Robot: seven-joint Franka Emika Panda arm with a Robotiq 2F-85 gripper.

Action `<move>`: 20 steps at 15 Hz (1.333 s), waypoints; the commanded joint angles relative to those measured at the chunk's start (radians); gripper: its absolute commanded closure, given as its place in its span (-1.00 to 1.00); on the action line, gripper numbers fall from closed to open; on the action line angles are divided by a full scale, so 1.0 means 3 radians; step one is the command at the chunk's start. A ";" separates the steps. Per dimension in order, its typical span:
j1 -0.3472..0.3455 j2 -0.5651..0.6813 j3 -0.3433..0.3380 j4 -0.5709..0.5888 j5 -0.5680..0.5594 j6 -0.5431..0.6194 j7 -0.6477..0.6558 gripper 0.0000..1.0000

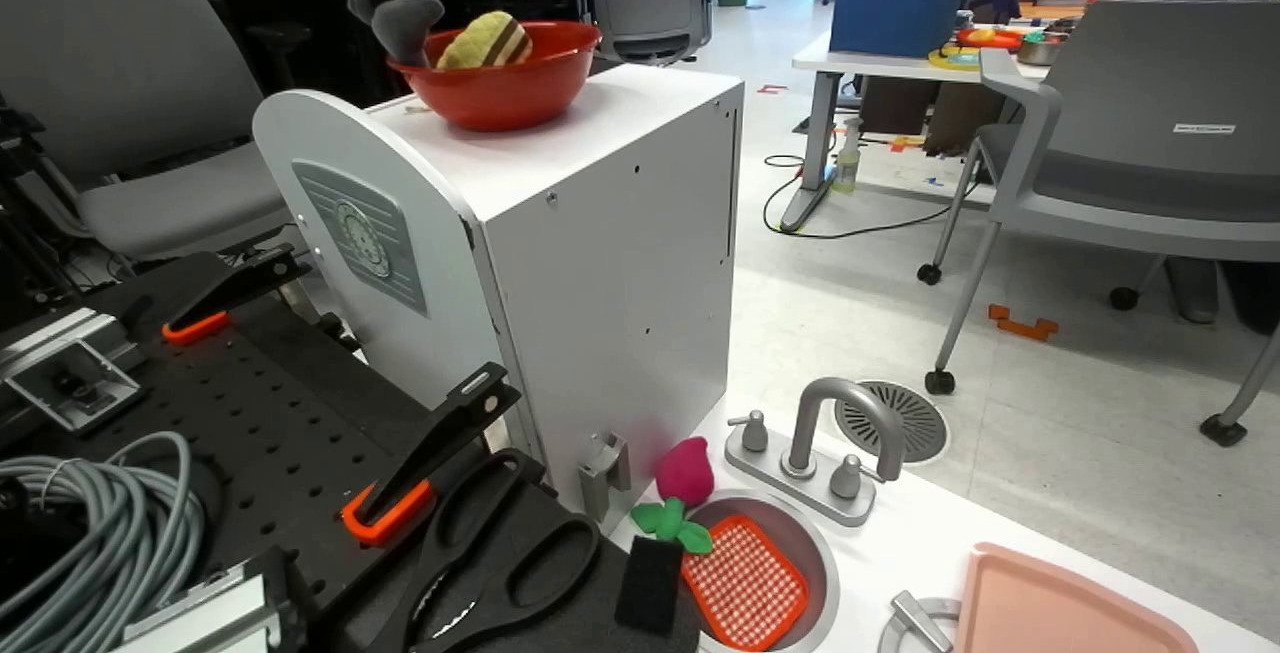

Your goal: Put the bear plush toy on the fridge

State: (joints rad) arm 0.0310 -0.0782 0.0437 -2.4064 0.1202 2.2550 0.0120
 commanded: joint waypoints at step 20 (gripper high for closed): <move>-0.0381 -0.0546 -0.0221 -0.0229 -0.0551 -0.0470 0.0650 0.95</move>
State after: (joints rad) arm -0.0899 -0.2630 -0.0164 -2.4879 -0.0557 2.1136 0.2261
